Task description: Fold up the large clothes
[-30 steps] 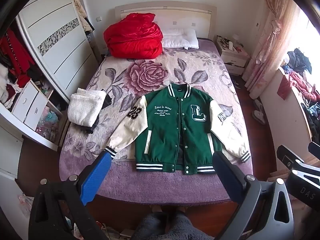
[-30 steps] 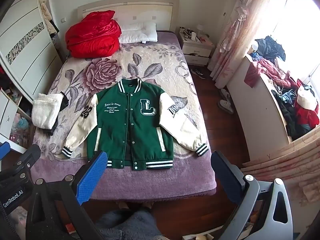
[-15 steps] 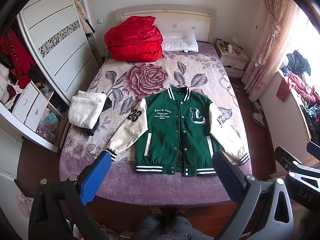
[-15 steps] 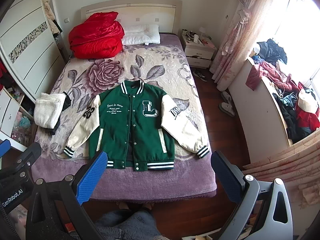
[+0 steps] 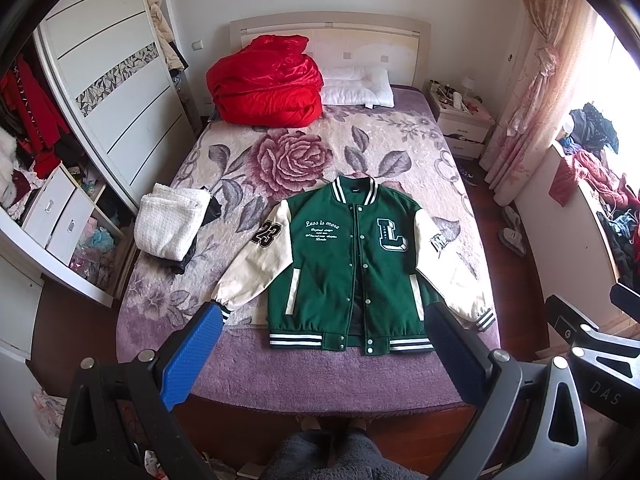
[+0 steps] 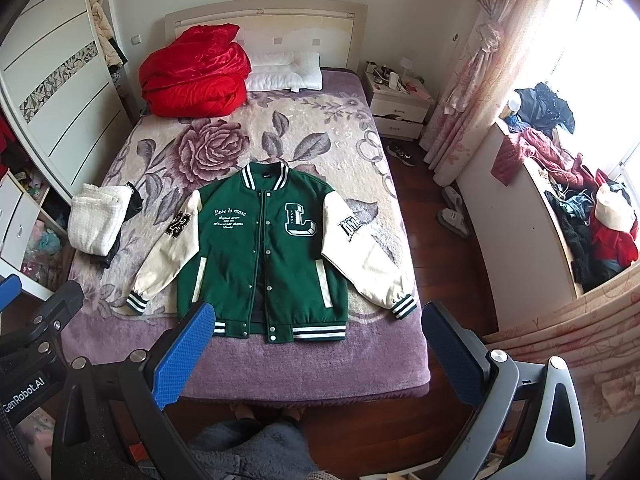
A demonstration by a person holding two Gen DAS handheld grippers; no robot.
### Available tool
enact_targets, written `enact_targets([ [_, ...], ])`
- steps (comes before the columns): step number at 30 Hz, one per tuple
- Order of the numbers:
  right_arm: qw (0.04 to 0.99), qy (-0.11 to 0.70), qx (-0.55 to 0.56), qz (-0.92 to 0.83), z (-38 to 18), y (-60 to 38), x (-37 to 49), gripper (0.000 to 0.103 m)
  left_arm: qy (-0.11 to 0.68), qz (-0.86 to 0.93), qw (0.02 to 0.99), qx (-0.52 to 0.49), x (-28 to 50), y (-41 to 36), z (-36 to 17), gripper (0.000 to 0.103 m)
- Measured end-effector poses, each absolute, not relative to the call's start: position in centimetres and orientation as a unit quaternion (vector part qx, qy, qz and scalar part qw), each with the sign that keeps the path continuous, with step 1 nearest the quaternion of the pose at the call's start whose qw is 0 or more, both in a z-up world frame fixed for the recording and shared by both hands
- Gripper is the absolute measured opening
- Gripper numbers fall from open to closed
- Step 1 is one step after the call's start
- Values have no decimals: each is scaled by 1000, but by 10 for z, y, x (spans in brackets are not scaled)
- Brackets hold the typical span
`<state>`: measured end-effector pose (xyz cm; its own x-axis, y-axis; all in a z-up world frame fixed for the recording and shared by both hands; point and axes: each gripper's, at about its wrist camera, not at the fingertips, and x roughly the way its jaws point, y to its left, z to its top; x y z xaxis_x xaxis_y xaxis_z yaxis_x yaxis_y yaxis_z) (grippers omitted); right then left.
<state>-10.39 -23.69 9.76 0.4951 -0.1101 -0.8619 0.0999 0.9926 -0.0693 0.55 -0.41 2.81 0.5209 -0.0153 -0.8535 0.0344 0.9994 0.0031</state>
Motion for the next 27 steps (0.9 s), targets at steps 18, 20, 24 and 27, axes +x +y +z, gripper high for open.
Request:
enact_targets([
  [18,866,497,-7,-59,107,-240,-100,103,484,-14,875,10,4,-7,29,103],
  [20,866,496,-7,-59,111,-241,-99,103,485,-15,875,10,4,-6,30,103],
  [24,867,495,-8,-59,114,-241,-98,103,484,-15,875,10,4,-7,30,103],
  [27,867,495,-8,-59,116,-240,-97,103,484,-15,875,10,4,-7,29,103],
])
